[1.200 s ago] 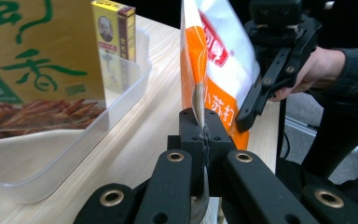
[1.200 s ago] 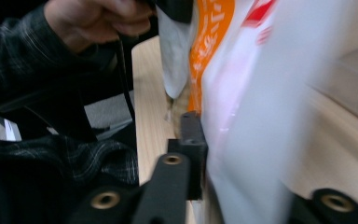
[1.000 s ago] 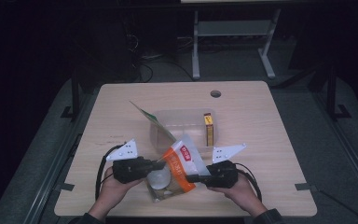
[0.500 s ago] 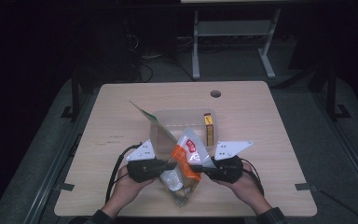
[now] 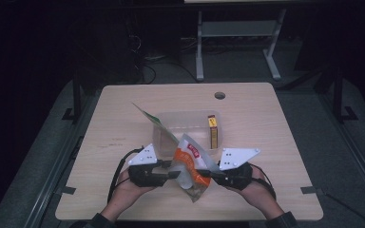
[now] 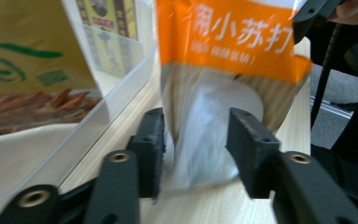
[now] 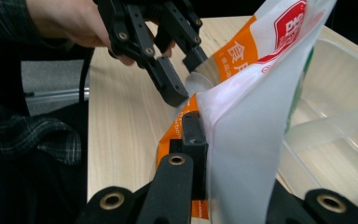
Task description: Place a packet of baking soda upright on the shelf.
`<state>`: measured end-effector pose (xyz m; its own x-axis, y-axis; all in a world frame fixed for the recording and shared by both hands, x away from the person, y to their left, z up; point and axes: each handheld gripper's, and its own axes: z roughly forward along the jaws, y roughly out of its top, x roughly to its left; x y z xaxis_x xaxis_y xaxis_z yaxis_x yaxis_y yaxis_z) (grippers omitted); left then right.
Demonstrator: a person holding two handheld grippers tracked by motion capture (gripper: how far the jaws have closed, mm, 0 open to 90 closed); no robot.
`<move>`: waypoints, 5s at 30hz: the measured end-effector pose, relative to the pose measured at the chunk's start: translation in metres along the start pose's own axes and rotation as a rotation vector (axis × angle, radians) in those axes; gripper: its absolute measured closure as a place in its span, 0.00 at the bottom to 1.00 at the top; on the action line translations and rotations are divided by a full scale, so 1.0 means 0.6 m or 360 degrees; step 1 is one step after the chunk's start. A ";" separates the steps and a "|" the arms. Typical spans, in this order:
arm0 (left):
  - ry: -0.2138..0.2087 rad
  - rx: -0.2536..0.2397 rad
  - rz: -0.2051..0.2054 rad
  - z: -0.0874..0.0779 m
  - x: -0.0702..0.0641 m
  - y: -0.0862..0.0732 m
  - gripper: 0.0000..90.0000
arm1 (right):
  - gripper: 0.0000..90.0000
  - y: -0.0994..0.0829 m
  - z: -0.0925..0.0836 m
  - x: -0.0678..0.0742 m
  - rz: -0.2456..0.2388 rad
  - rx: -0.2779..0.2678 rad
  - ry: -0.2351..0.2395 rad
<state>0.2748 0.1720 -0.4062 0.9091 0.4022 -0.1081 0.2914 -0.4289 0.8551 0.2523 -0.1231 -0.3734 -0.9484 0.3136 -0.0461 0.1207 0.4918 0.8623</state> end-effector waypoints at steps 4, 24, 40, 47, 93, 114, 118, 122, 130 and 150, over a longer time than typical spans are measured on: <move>0.0021 0.0002 -0.0033 -0.011 0.007 -0.007 0.54 | 1.00 0.003 -0.017 -0.003 -0.0025 0.0004 -0.0043; 0.0134 0.0129 -0.0190 -0.061 0.076 -0.056 0.38 | 1.00 0.024 -0.071 -0.058 -0.0001 -0.0028 -0.0232; 0.0167 0.0116 -0.0217 -0.064 0.092 -0.064 0.37 | 1.00 0.048 -0.081 -0.084 -0.0019 -0.0038 -0.0267; 0.0162 0.0128 -0.0233 -0.063 0.094 -0.066 0.37 | 1.00 0.061 -0.088 -0.094 -0.0024 -0.0069 -0.0332; 0.0160 0.0293 -0.0103 -0.043 0.089 -0.072 0.24 | 0.99 0.050 0.045 -0.192 0.0235 0.0165 -0.0500; 0.0153 0.0305 -0.0094 -0.040 0.088 -0.072 0.22 | 0.31 0.045 0.009 -0.178 0.0308 0.0027 -0.0521; 0.0147 0.0303 -0.0092 -0.040 0.086 -0.072 0.22 | 0.29 0.044 -0.004 -0.173 0.0322 0.0017 -0.0540; 0.0146 0.0308 -0.0091 -0.040 0.087 -0.073 0.22 | 0.28 0.039 -0.018 -0.164 0.0311 0.0024 -0.0550; 0.0144 0.0304 -0.0070 -0.043 0.084 -0.072 0.22 | 0.26 0.010 -0.043 -0.151 0.0356 0.0012 -0.0556; 0.0136 0.0347 -0.0051 -0.075 0.059 -0.101 0.22 | 0.21 -0.108 -0.054 -0.088 0.0458 0.0119 -0.0484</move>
<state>0.2758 0.2486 -0.4391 0.8726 0.4815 -0.0823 0.3857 -0.5758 0.7209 0.2852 -0.1978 -0.4105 -0.7448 0.6663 0.0347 0.3992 0.4033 0.8234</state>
